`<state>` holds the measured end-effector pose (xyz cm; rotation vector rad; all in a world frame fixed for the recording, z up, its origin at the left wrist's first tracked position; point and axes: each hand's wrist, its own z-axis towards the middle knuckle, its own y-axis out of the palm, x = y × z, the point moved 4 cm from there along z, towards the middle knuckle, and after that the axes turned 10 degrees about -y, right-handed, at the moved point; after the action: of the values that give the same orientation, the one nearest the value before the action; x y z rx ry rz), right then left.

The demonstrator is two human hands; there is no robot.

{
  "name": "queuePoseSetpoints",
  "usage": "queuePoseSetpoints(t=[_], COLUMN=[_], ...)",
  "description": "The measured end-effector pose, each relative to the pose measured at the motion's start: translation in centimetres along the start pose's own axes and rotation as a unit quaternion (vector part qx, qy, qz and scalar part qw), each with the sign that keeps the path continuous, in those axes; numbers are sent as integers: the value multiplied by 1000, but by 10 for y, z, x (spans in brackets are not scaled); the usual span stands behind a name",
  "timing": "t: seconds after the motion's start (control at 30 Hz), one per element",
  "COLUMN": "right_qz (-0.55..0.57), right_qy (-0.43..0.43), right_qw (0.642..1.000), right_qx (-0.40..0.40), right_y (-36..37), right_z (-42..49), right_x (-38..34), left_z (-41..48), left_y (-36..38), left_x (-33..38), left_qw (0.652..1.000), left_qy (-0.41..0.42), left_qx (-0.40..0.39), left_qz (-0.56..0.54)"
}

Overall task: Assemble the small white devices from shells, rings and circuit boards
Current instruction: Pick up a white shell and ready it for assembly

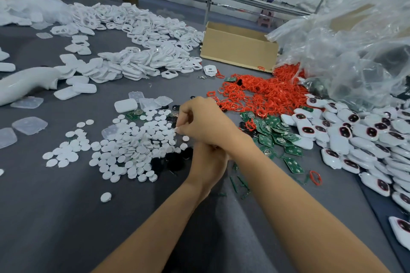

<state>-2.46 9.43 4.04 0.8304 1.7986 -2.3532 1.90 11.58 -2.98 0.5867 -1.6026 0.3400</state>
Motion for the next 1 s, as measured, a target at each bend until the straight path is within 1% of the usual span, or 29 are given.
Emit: queuePoseSetpoints(t=[0.1,0.2,0.27,0.4,0.53,0.67,0.8,0.9,1.0], right_qz=[80,164,190,257,324,314,268,206,120], right_qy=[-22,-35,-43,-22,-3,9,44,67,58], right_qw=[995,982,975,952,922,920,926,938,956], right_qx=[47,92,110,166,209,233,262,269,261], right_y=[-16,-30,-35,-38,-38,-39,-37,-33,-29], right_z=[-15,-35,-52,-84,-102,-110,-115,-116,-114], right_x=[-1,4,10,26,40,52,65,70,68], left_z=[0,1,2,2,0,1,2,2,2], left_y=[-2,-2,-1,0,-2,-4,-3,-2,-2], left_x=[2,3,2,3,3,1,1,2,1], left_qw=[1000,1000,1000,999,998,998,999,999,999], left_qy=[-5,-17,-26,-29,-31,-38,-39,-32,-25], left_qx=[7,6,7,-16,-9,9,16,7,3], left_qz=[0,-18,-13,-40,-50,-40,-31,-41,-36])
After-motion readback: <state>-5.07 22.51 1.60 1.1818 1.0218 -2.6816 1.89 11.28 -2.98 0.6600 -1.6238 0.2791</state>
